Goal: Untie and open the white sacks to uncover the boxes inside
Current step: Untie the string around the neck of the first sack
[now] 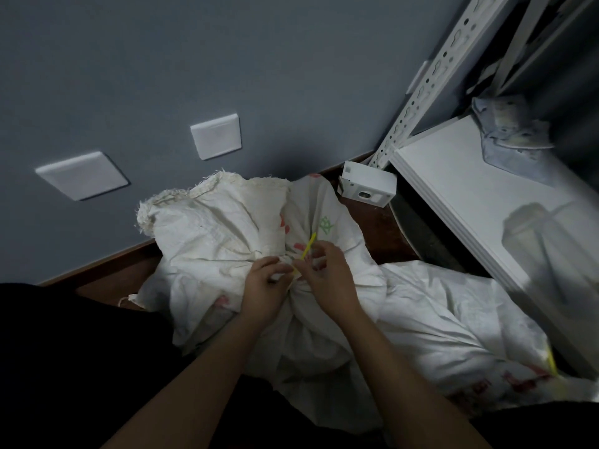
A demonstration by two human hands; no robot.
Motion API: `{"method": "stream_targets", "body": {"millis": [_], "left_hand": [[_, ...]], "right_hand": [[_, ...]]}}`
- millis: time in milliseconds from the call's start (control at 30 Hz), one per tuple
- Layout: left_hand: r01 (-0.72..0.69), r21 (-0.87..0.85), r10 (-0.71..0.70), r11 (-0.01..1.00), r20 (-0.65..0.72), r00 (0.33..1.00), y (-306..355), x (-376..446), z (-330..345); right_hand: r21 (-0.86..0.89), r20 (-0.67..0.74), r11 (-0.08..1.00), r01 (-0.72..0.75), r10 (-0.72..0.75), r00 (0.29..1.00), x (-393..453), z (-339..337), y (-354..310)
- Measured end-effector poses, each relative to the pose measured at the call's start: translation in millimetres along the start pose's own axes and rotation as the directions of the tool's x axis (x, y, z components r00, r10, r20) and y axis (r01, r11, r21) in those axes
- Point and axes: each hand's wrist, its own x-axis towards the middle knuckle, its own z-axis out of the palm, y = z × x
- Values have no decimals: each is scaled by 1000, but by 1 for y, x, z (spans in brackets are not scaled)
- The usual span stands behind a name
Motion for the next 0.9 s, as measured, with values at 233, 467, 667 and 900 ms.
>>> {"method": "stream_targets", "body": {"millis": [233, 467, 667, 900], "left_hand": [[-269, 289, 262, 919, 64, 963, 6, -9, -12], [-462, 449, 519, 765, -6, 854, 44, -5, -24], [-414, 396, 392, 819, 141, 909, 42, 21, -33], [-127, 159, 97, 979, 186, 978, 40, 31, -39]], "right_hand": [[-31, 0, 998, 56, -56, 998, 12, -10, -4], [0, 38, 974, 226, -226, 973, 6, -31, -24], [-24, -9, 943, 331, -332, 943, 6, -22, -27], [258, -130, 961, 95, -63, 990, -9, -6, -39]]}}
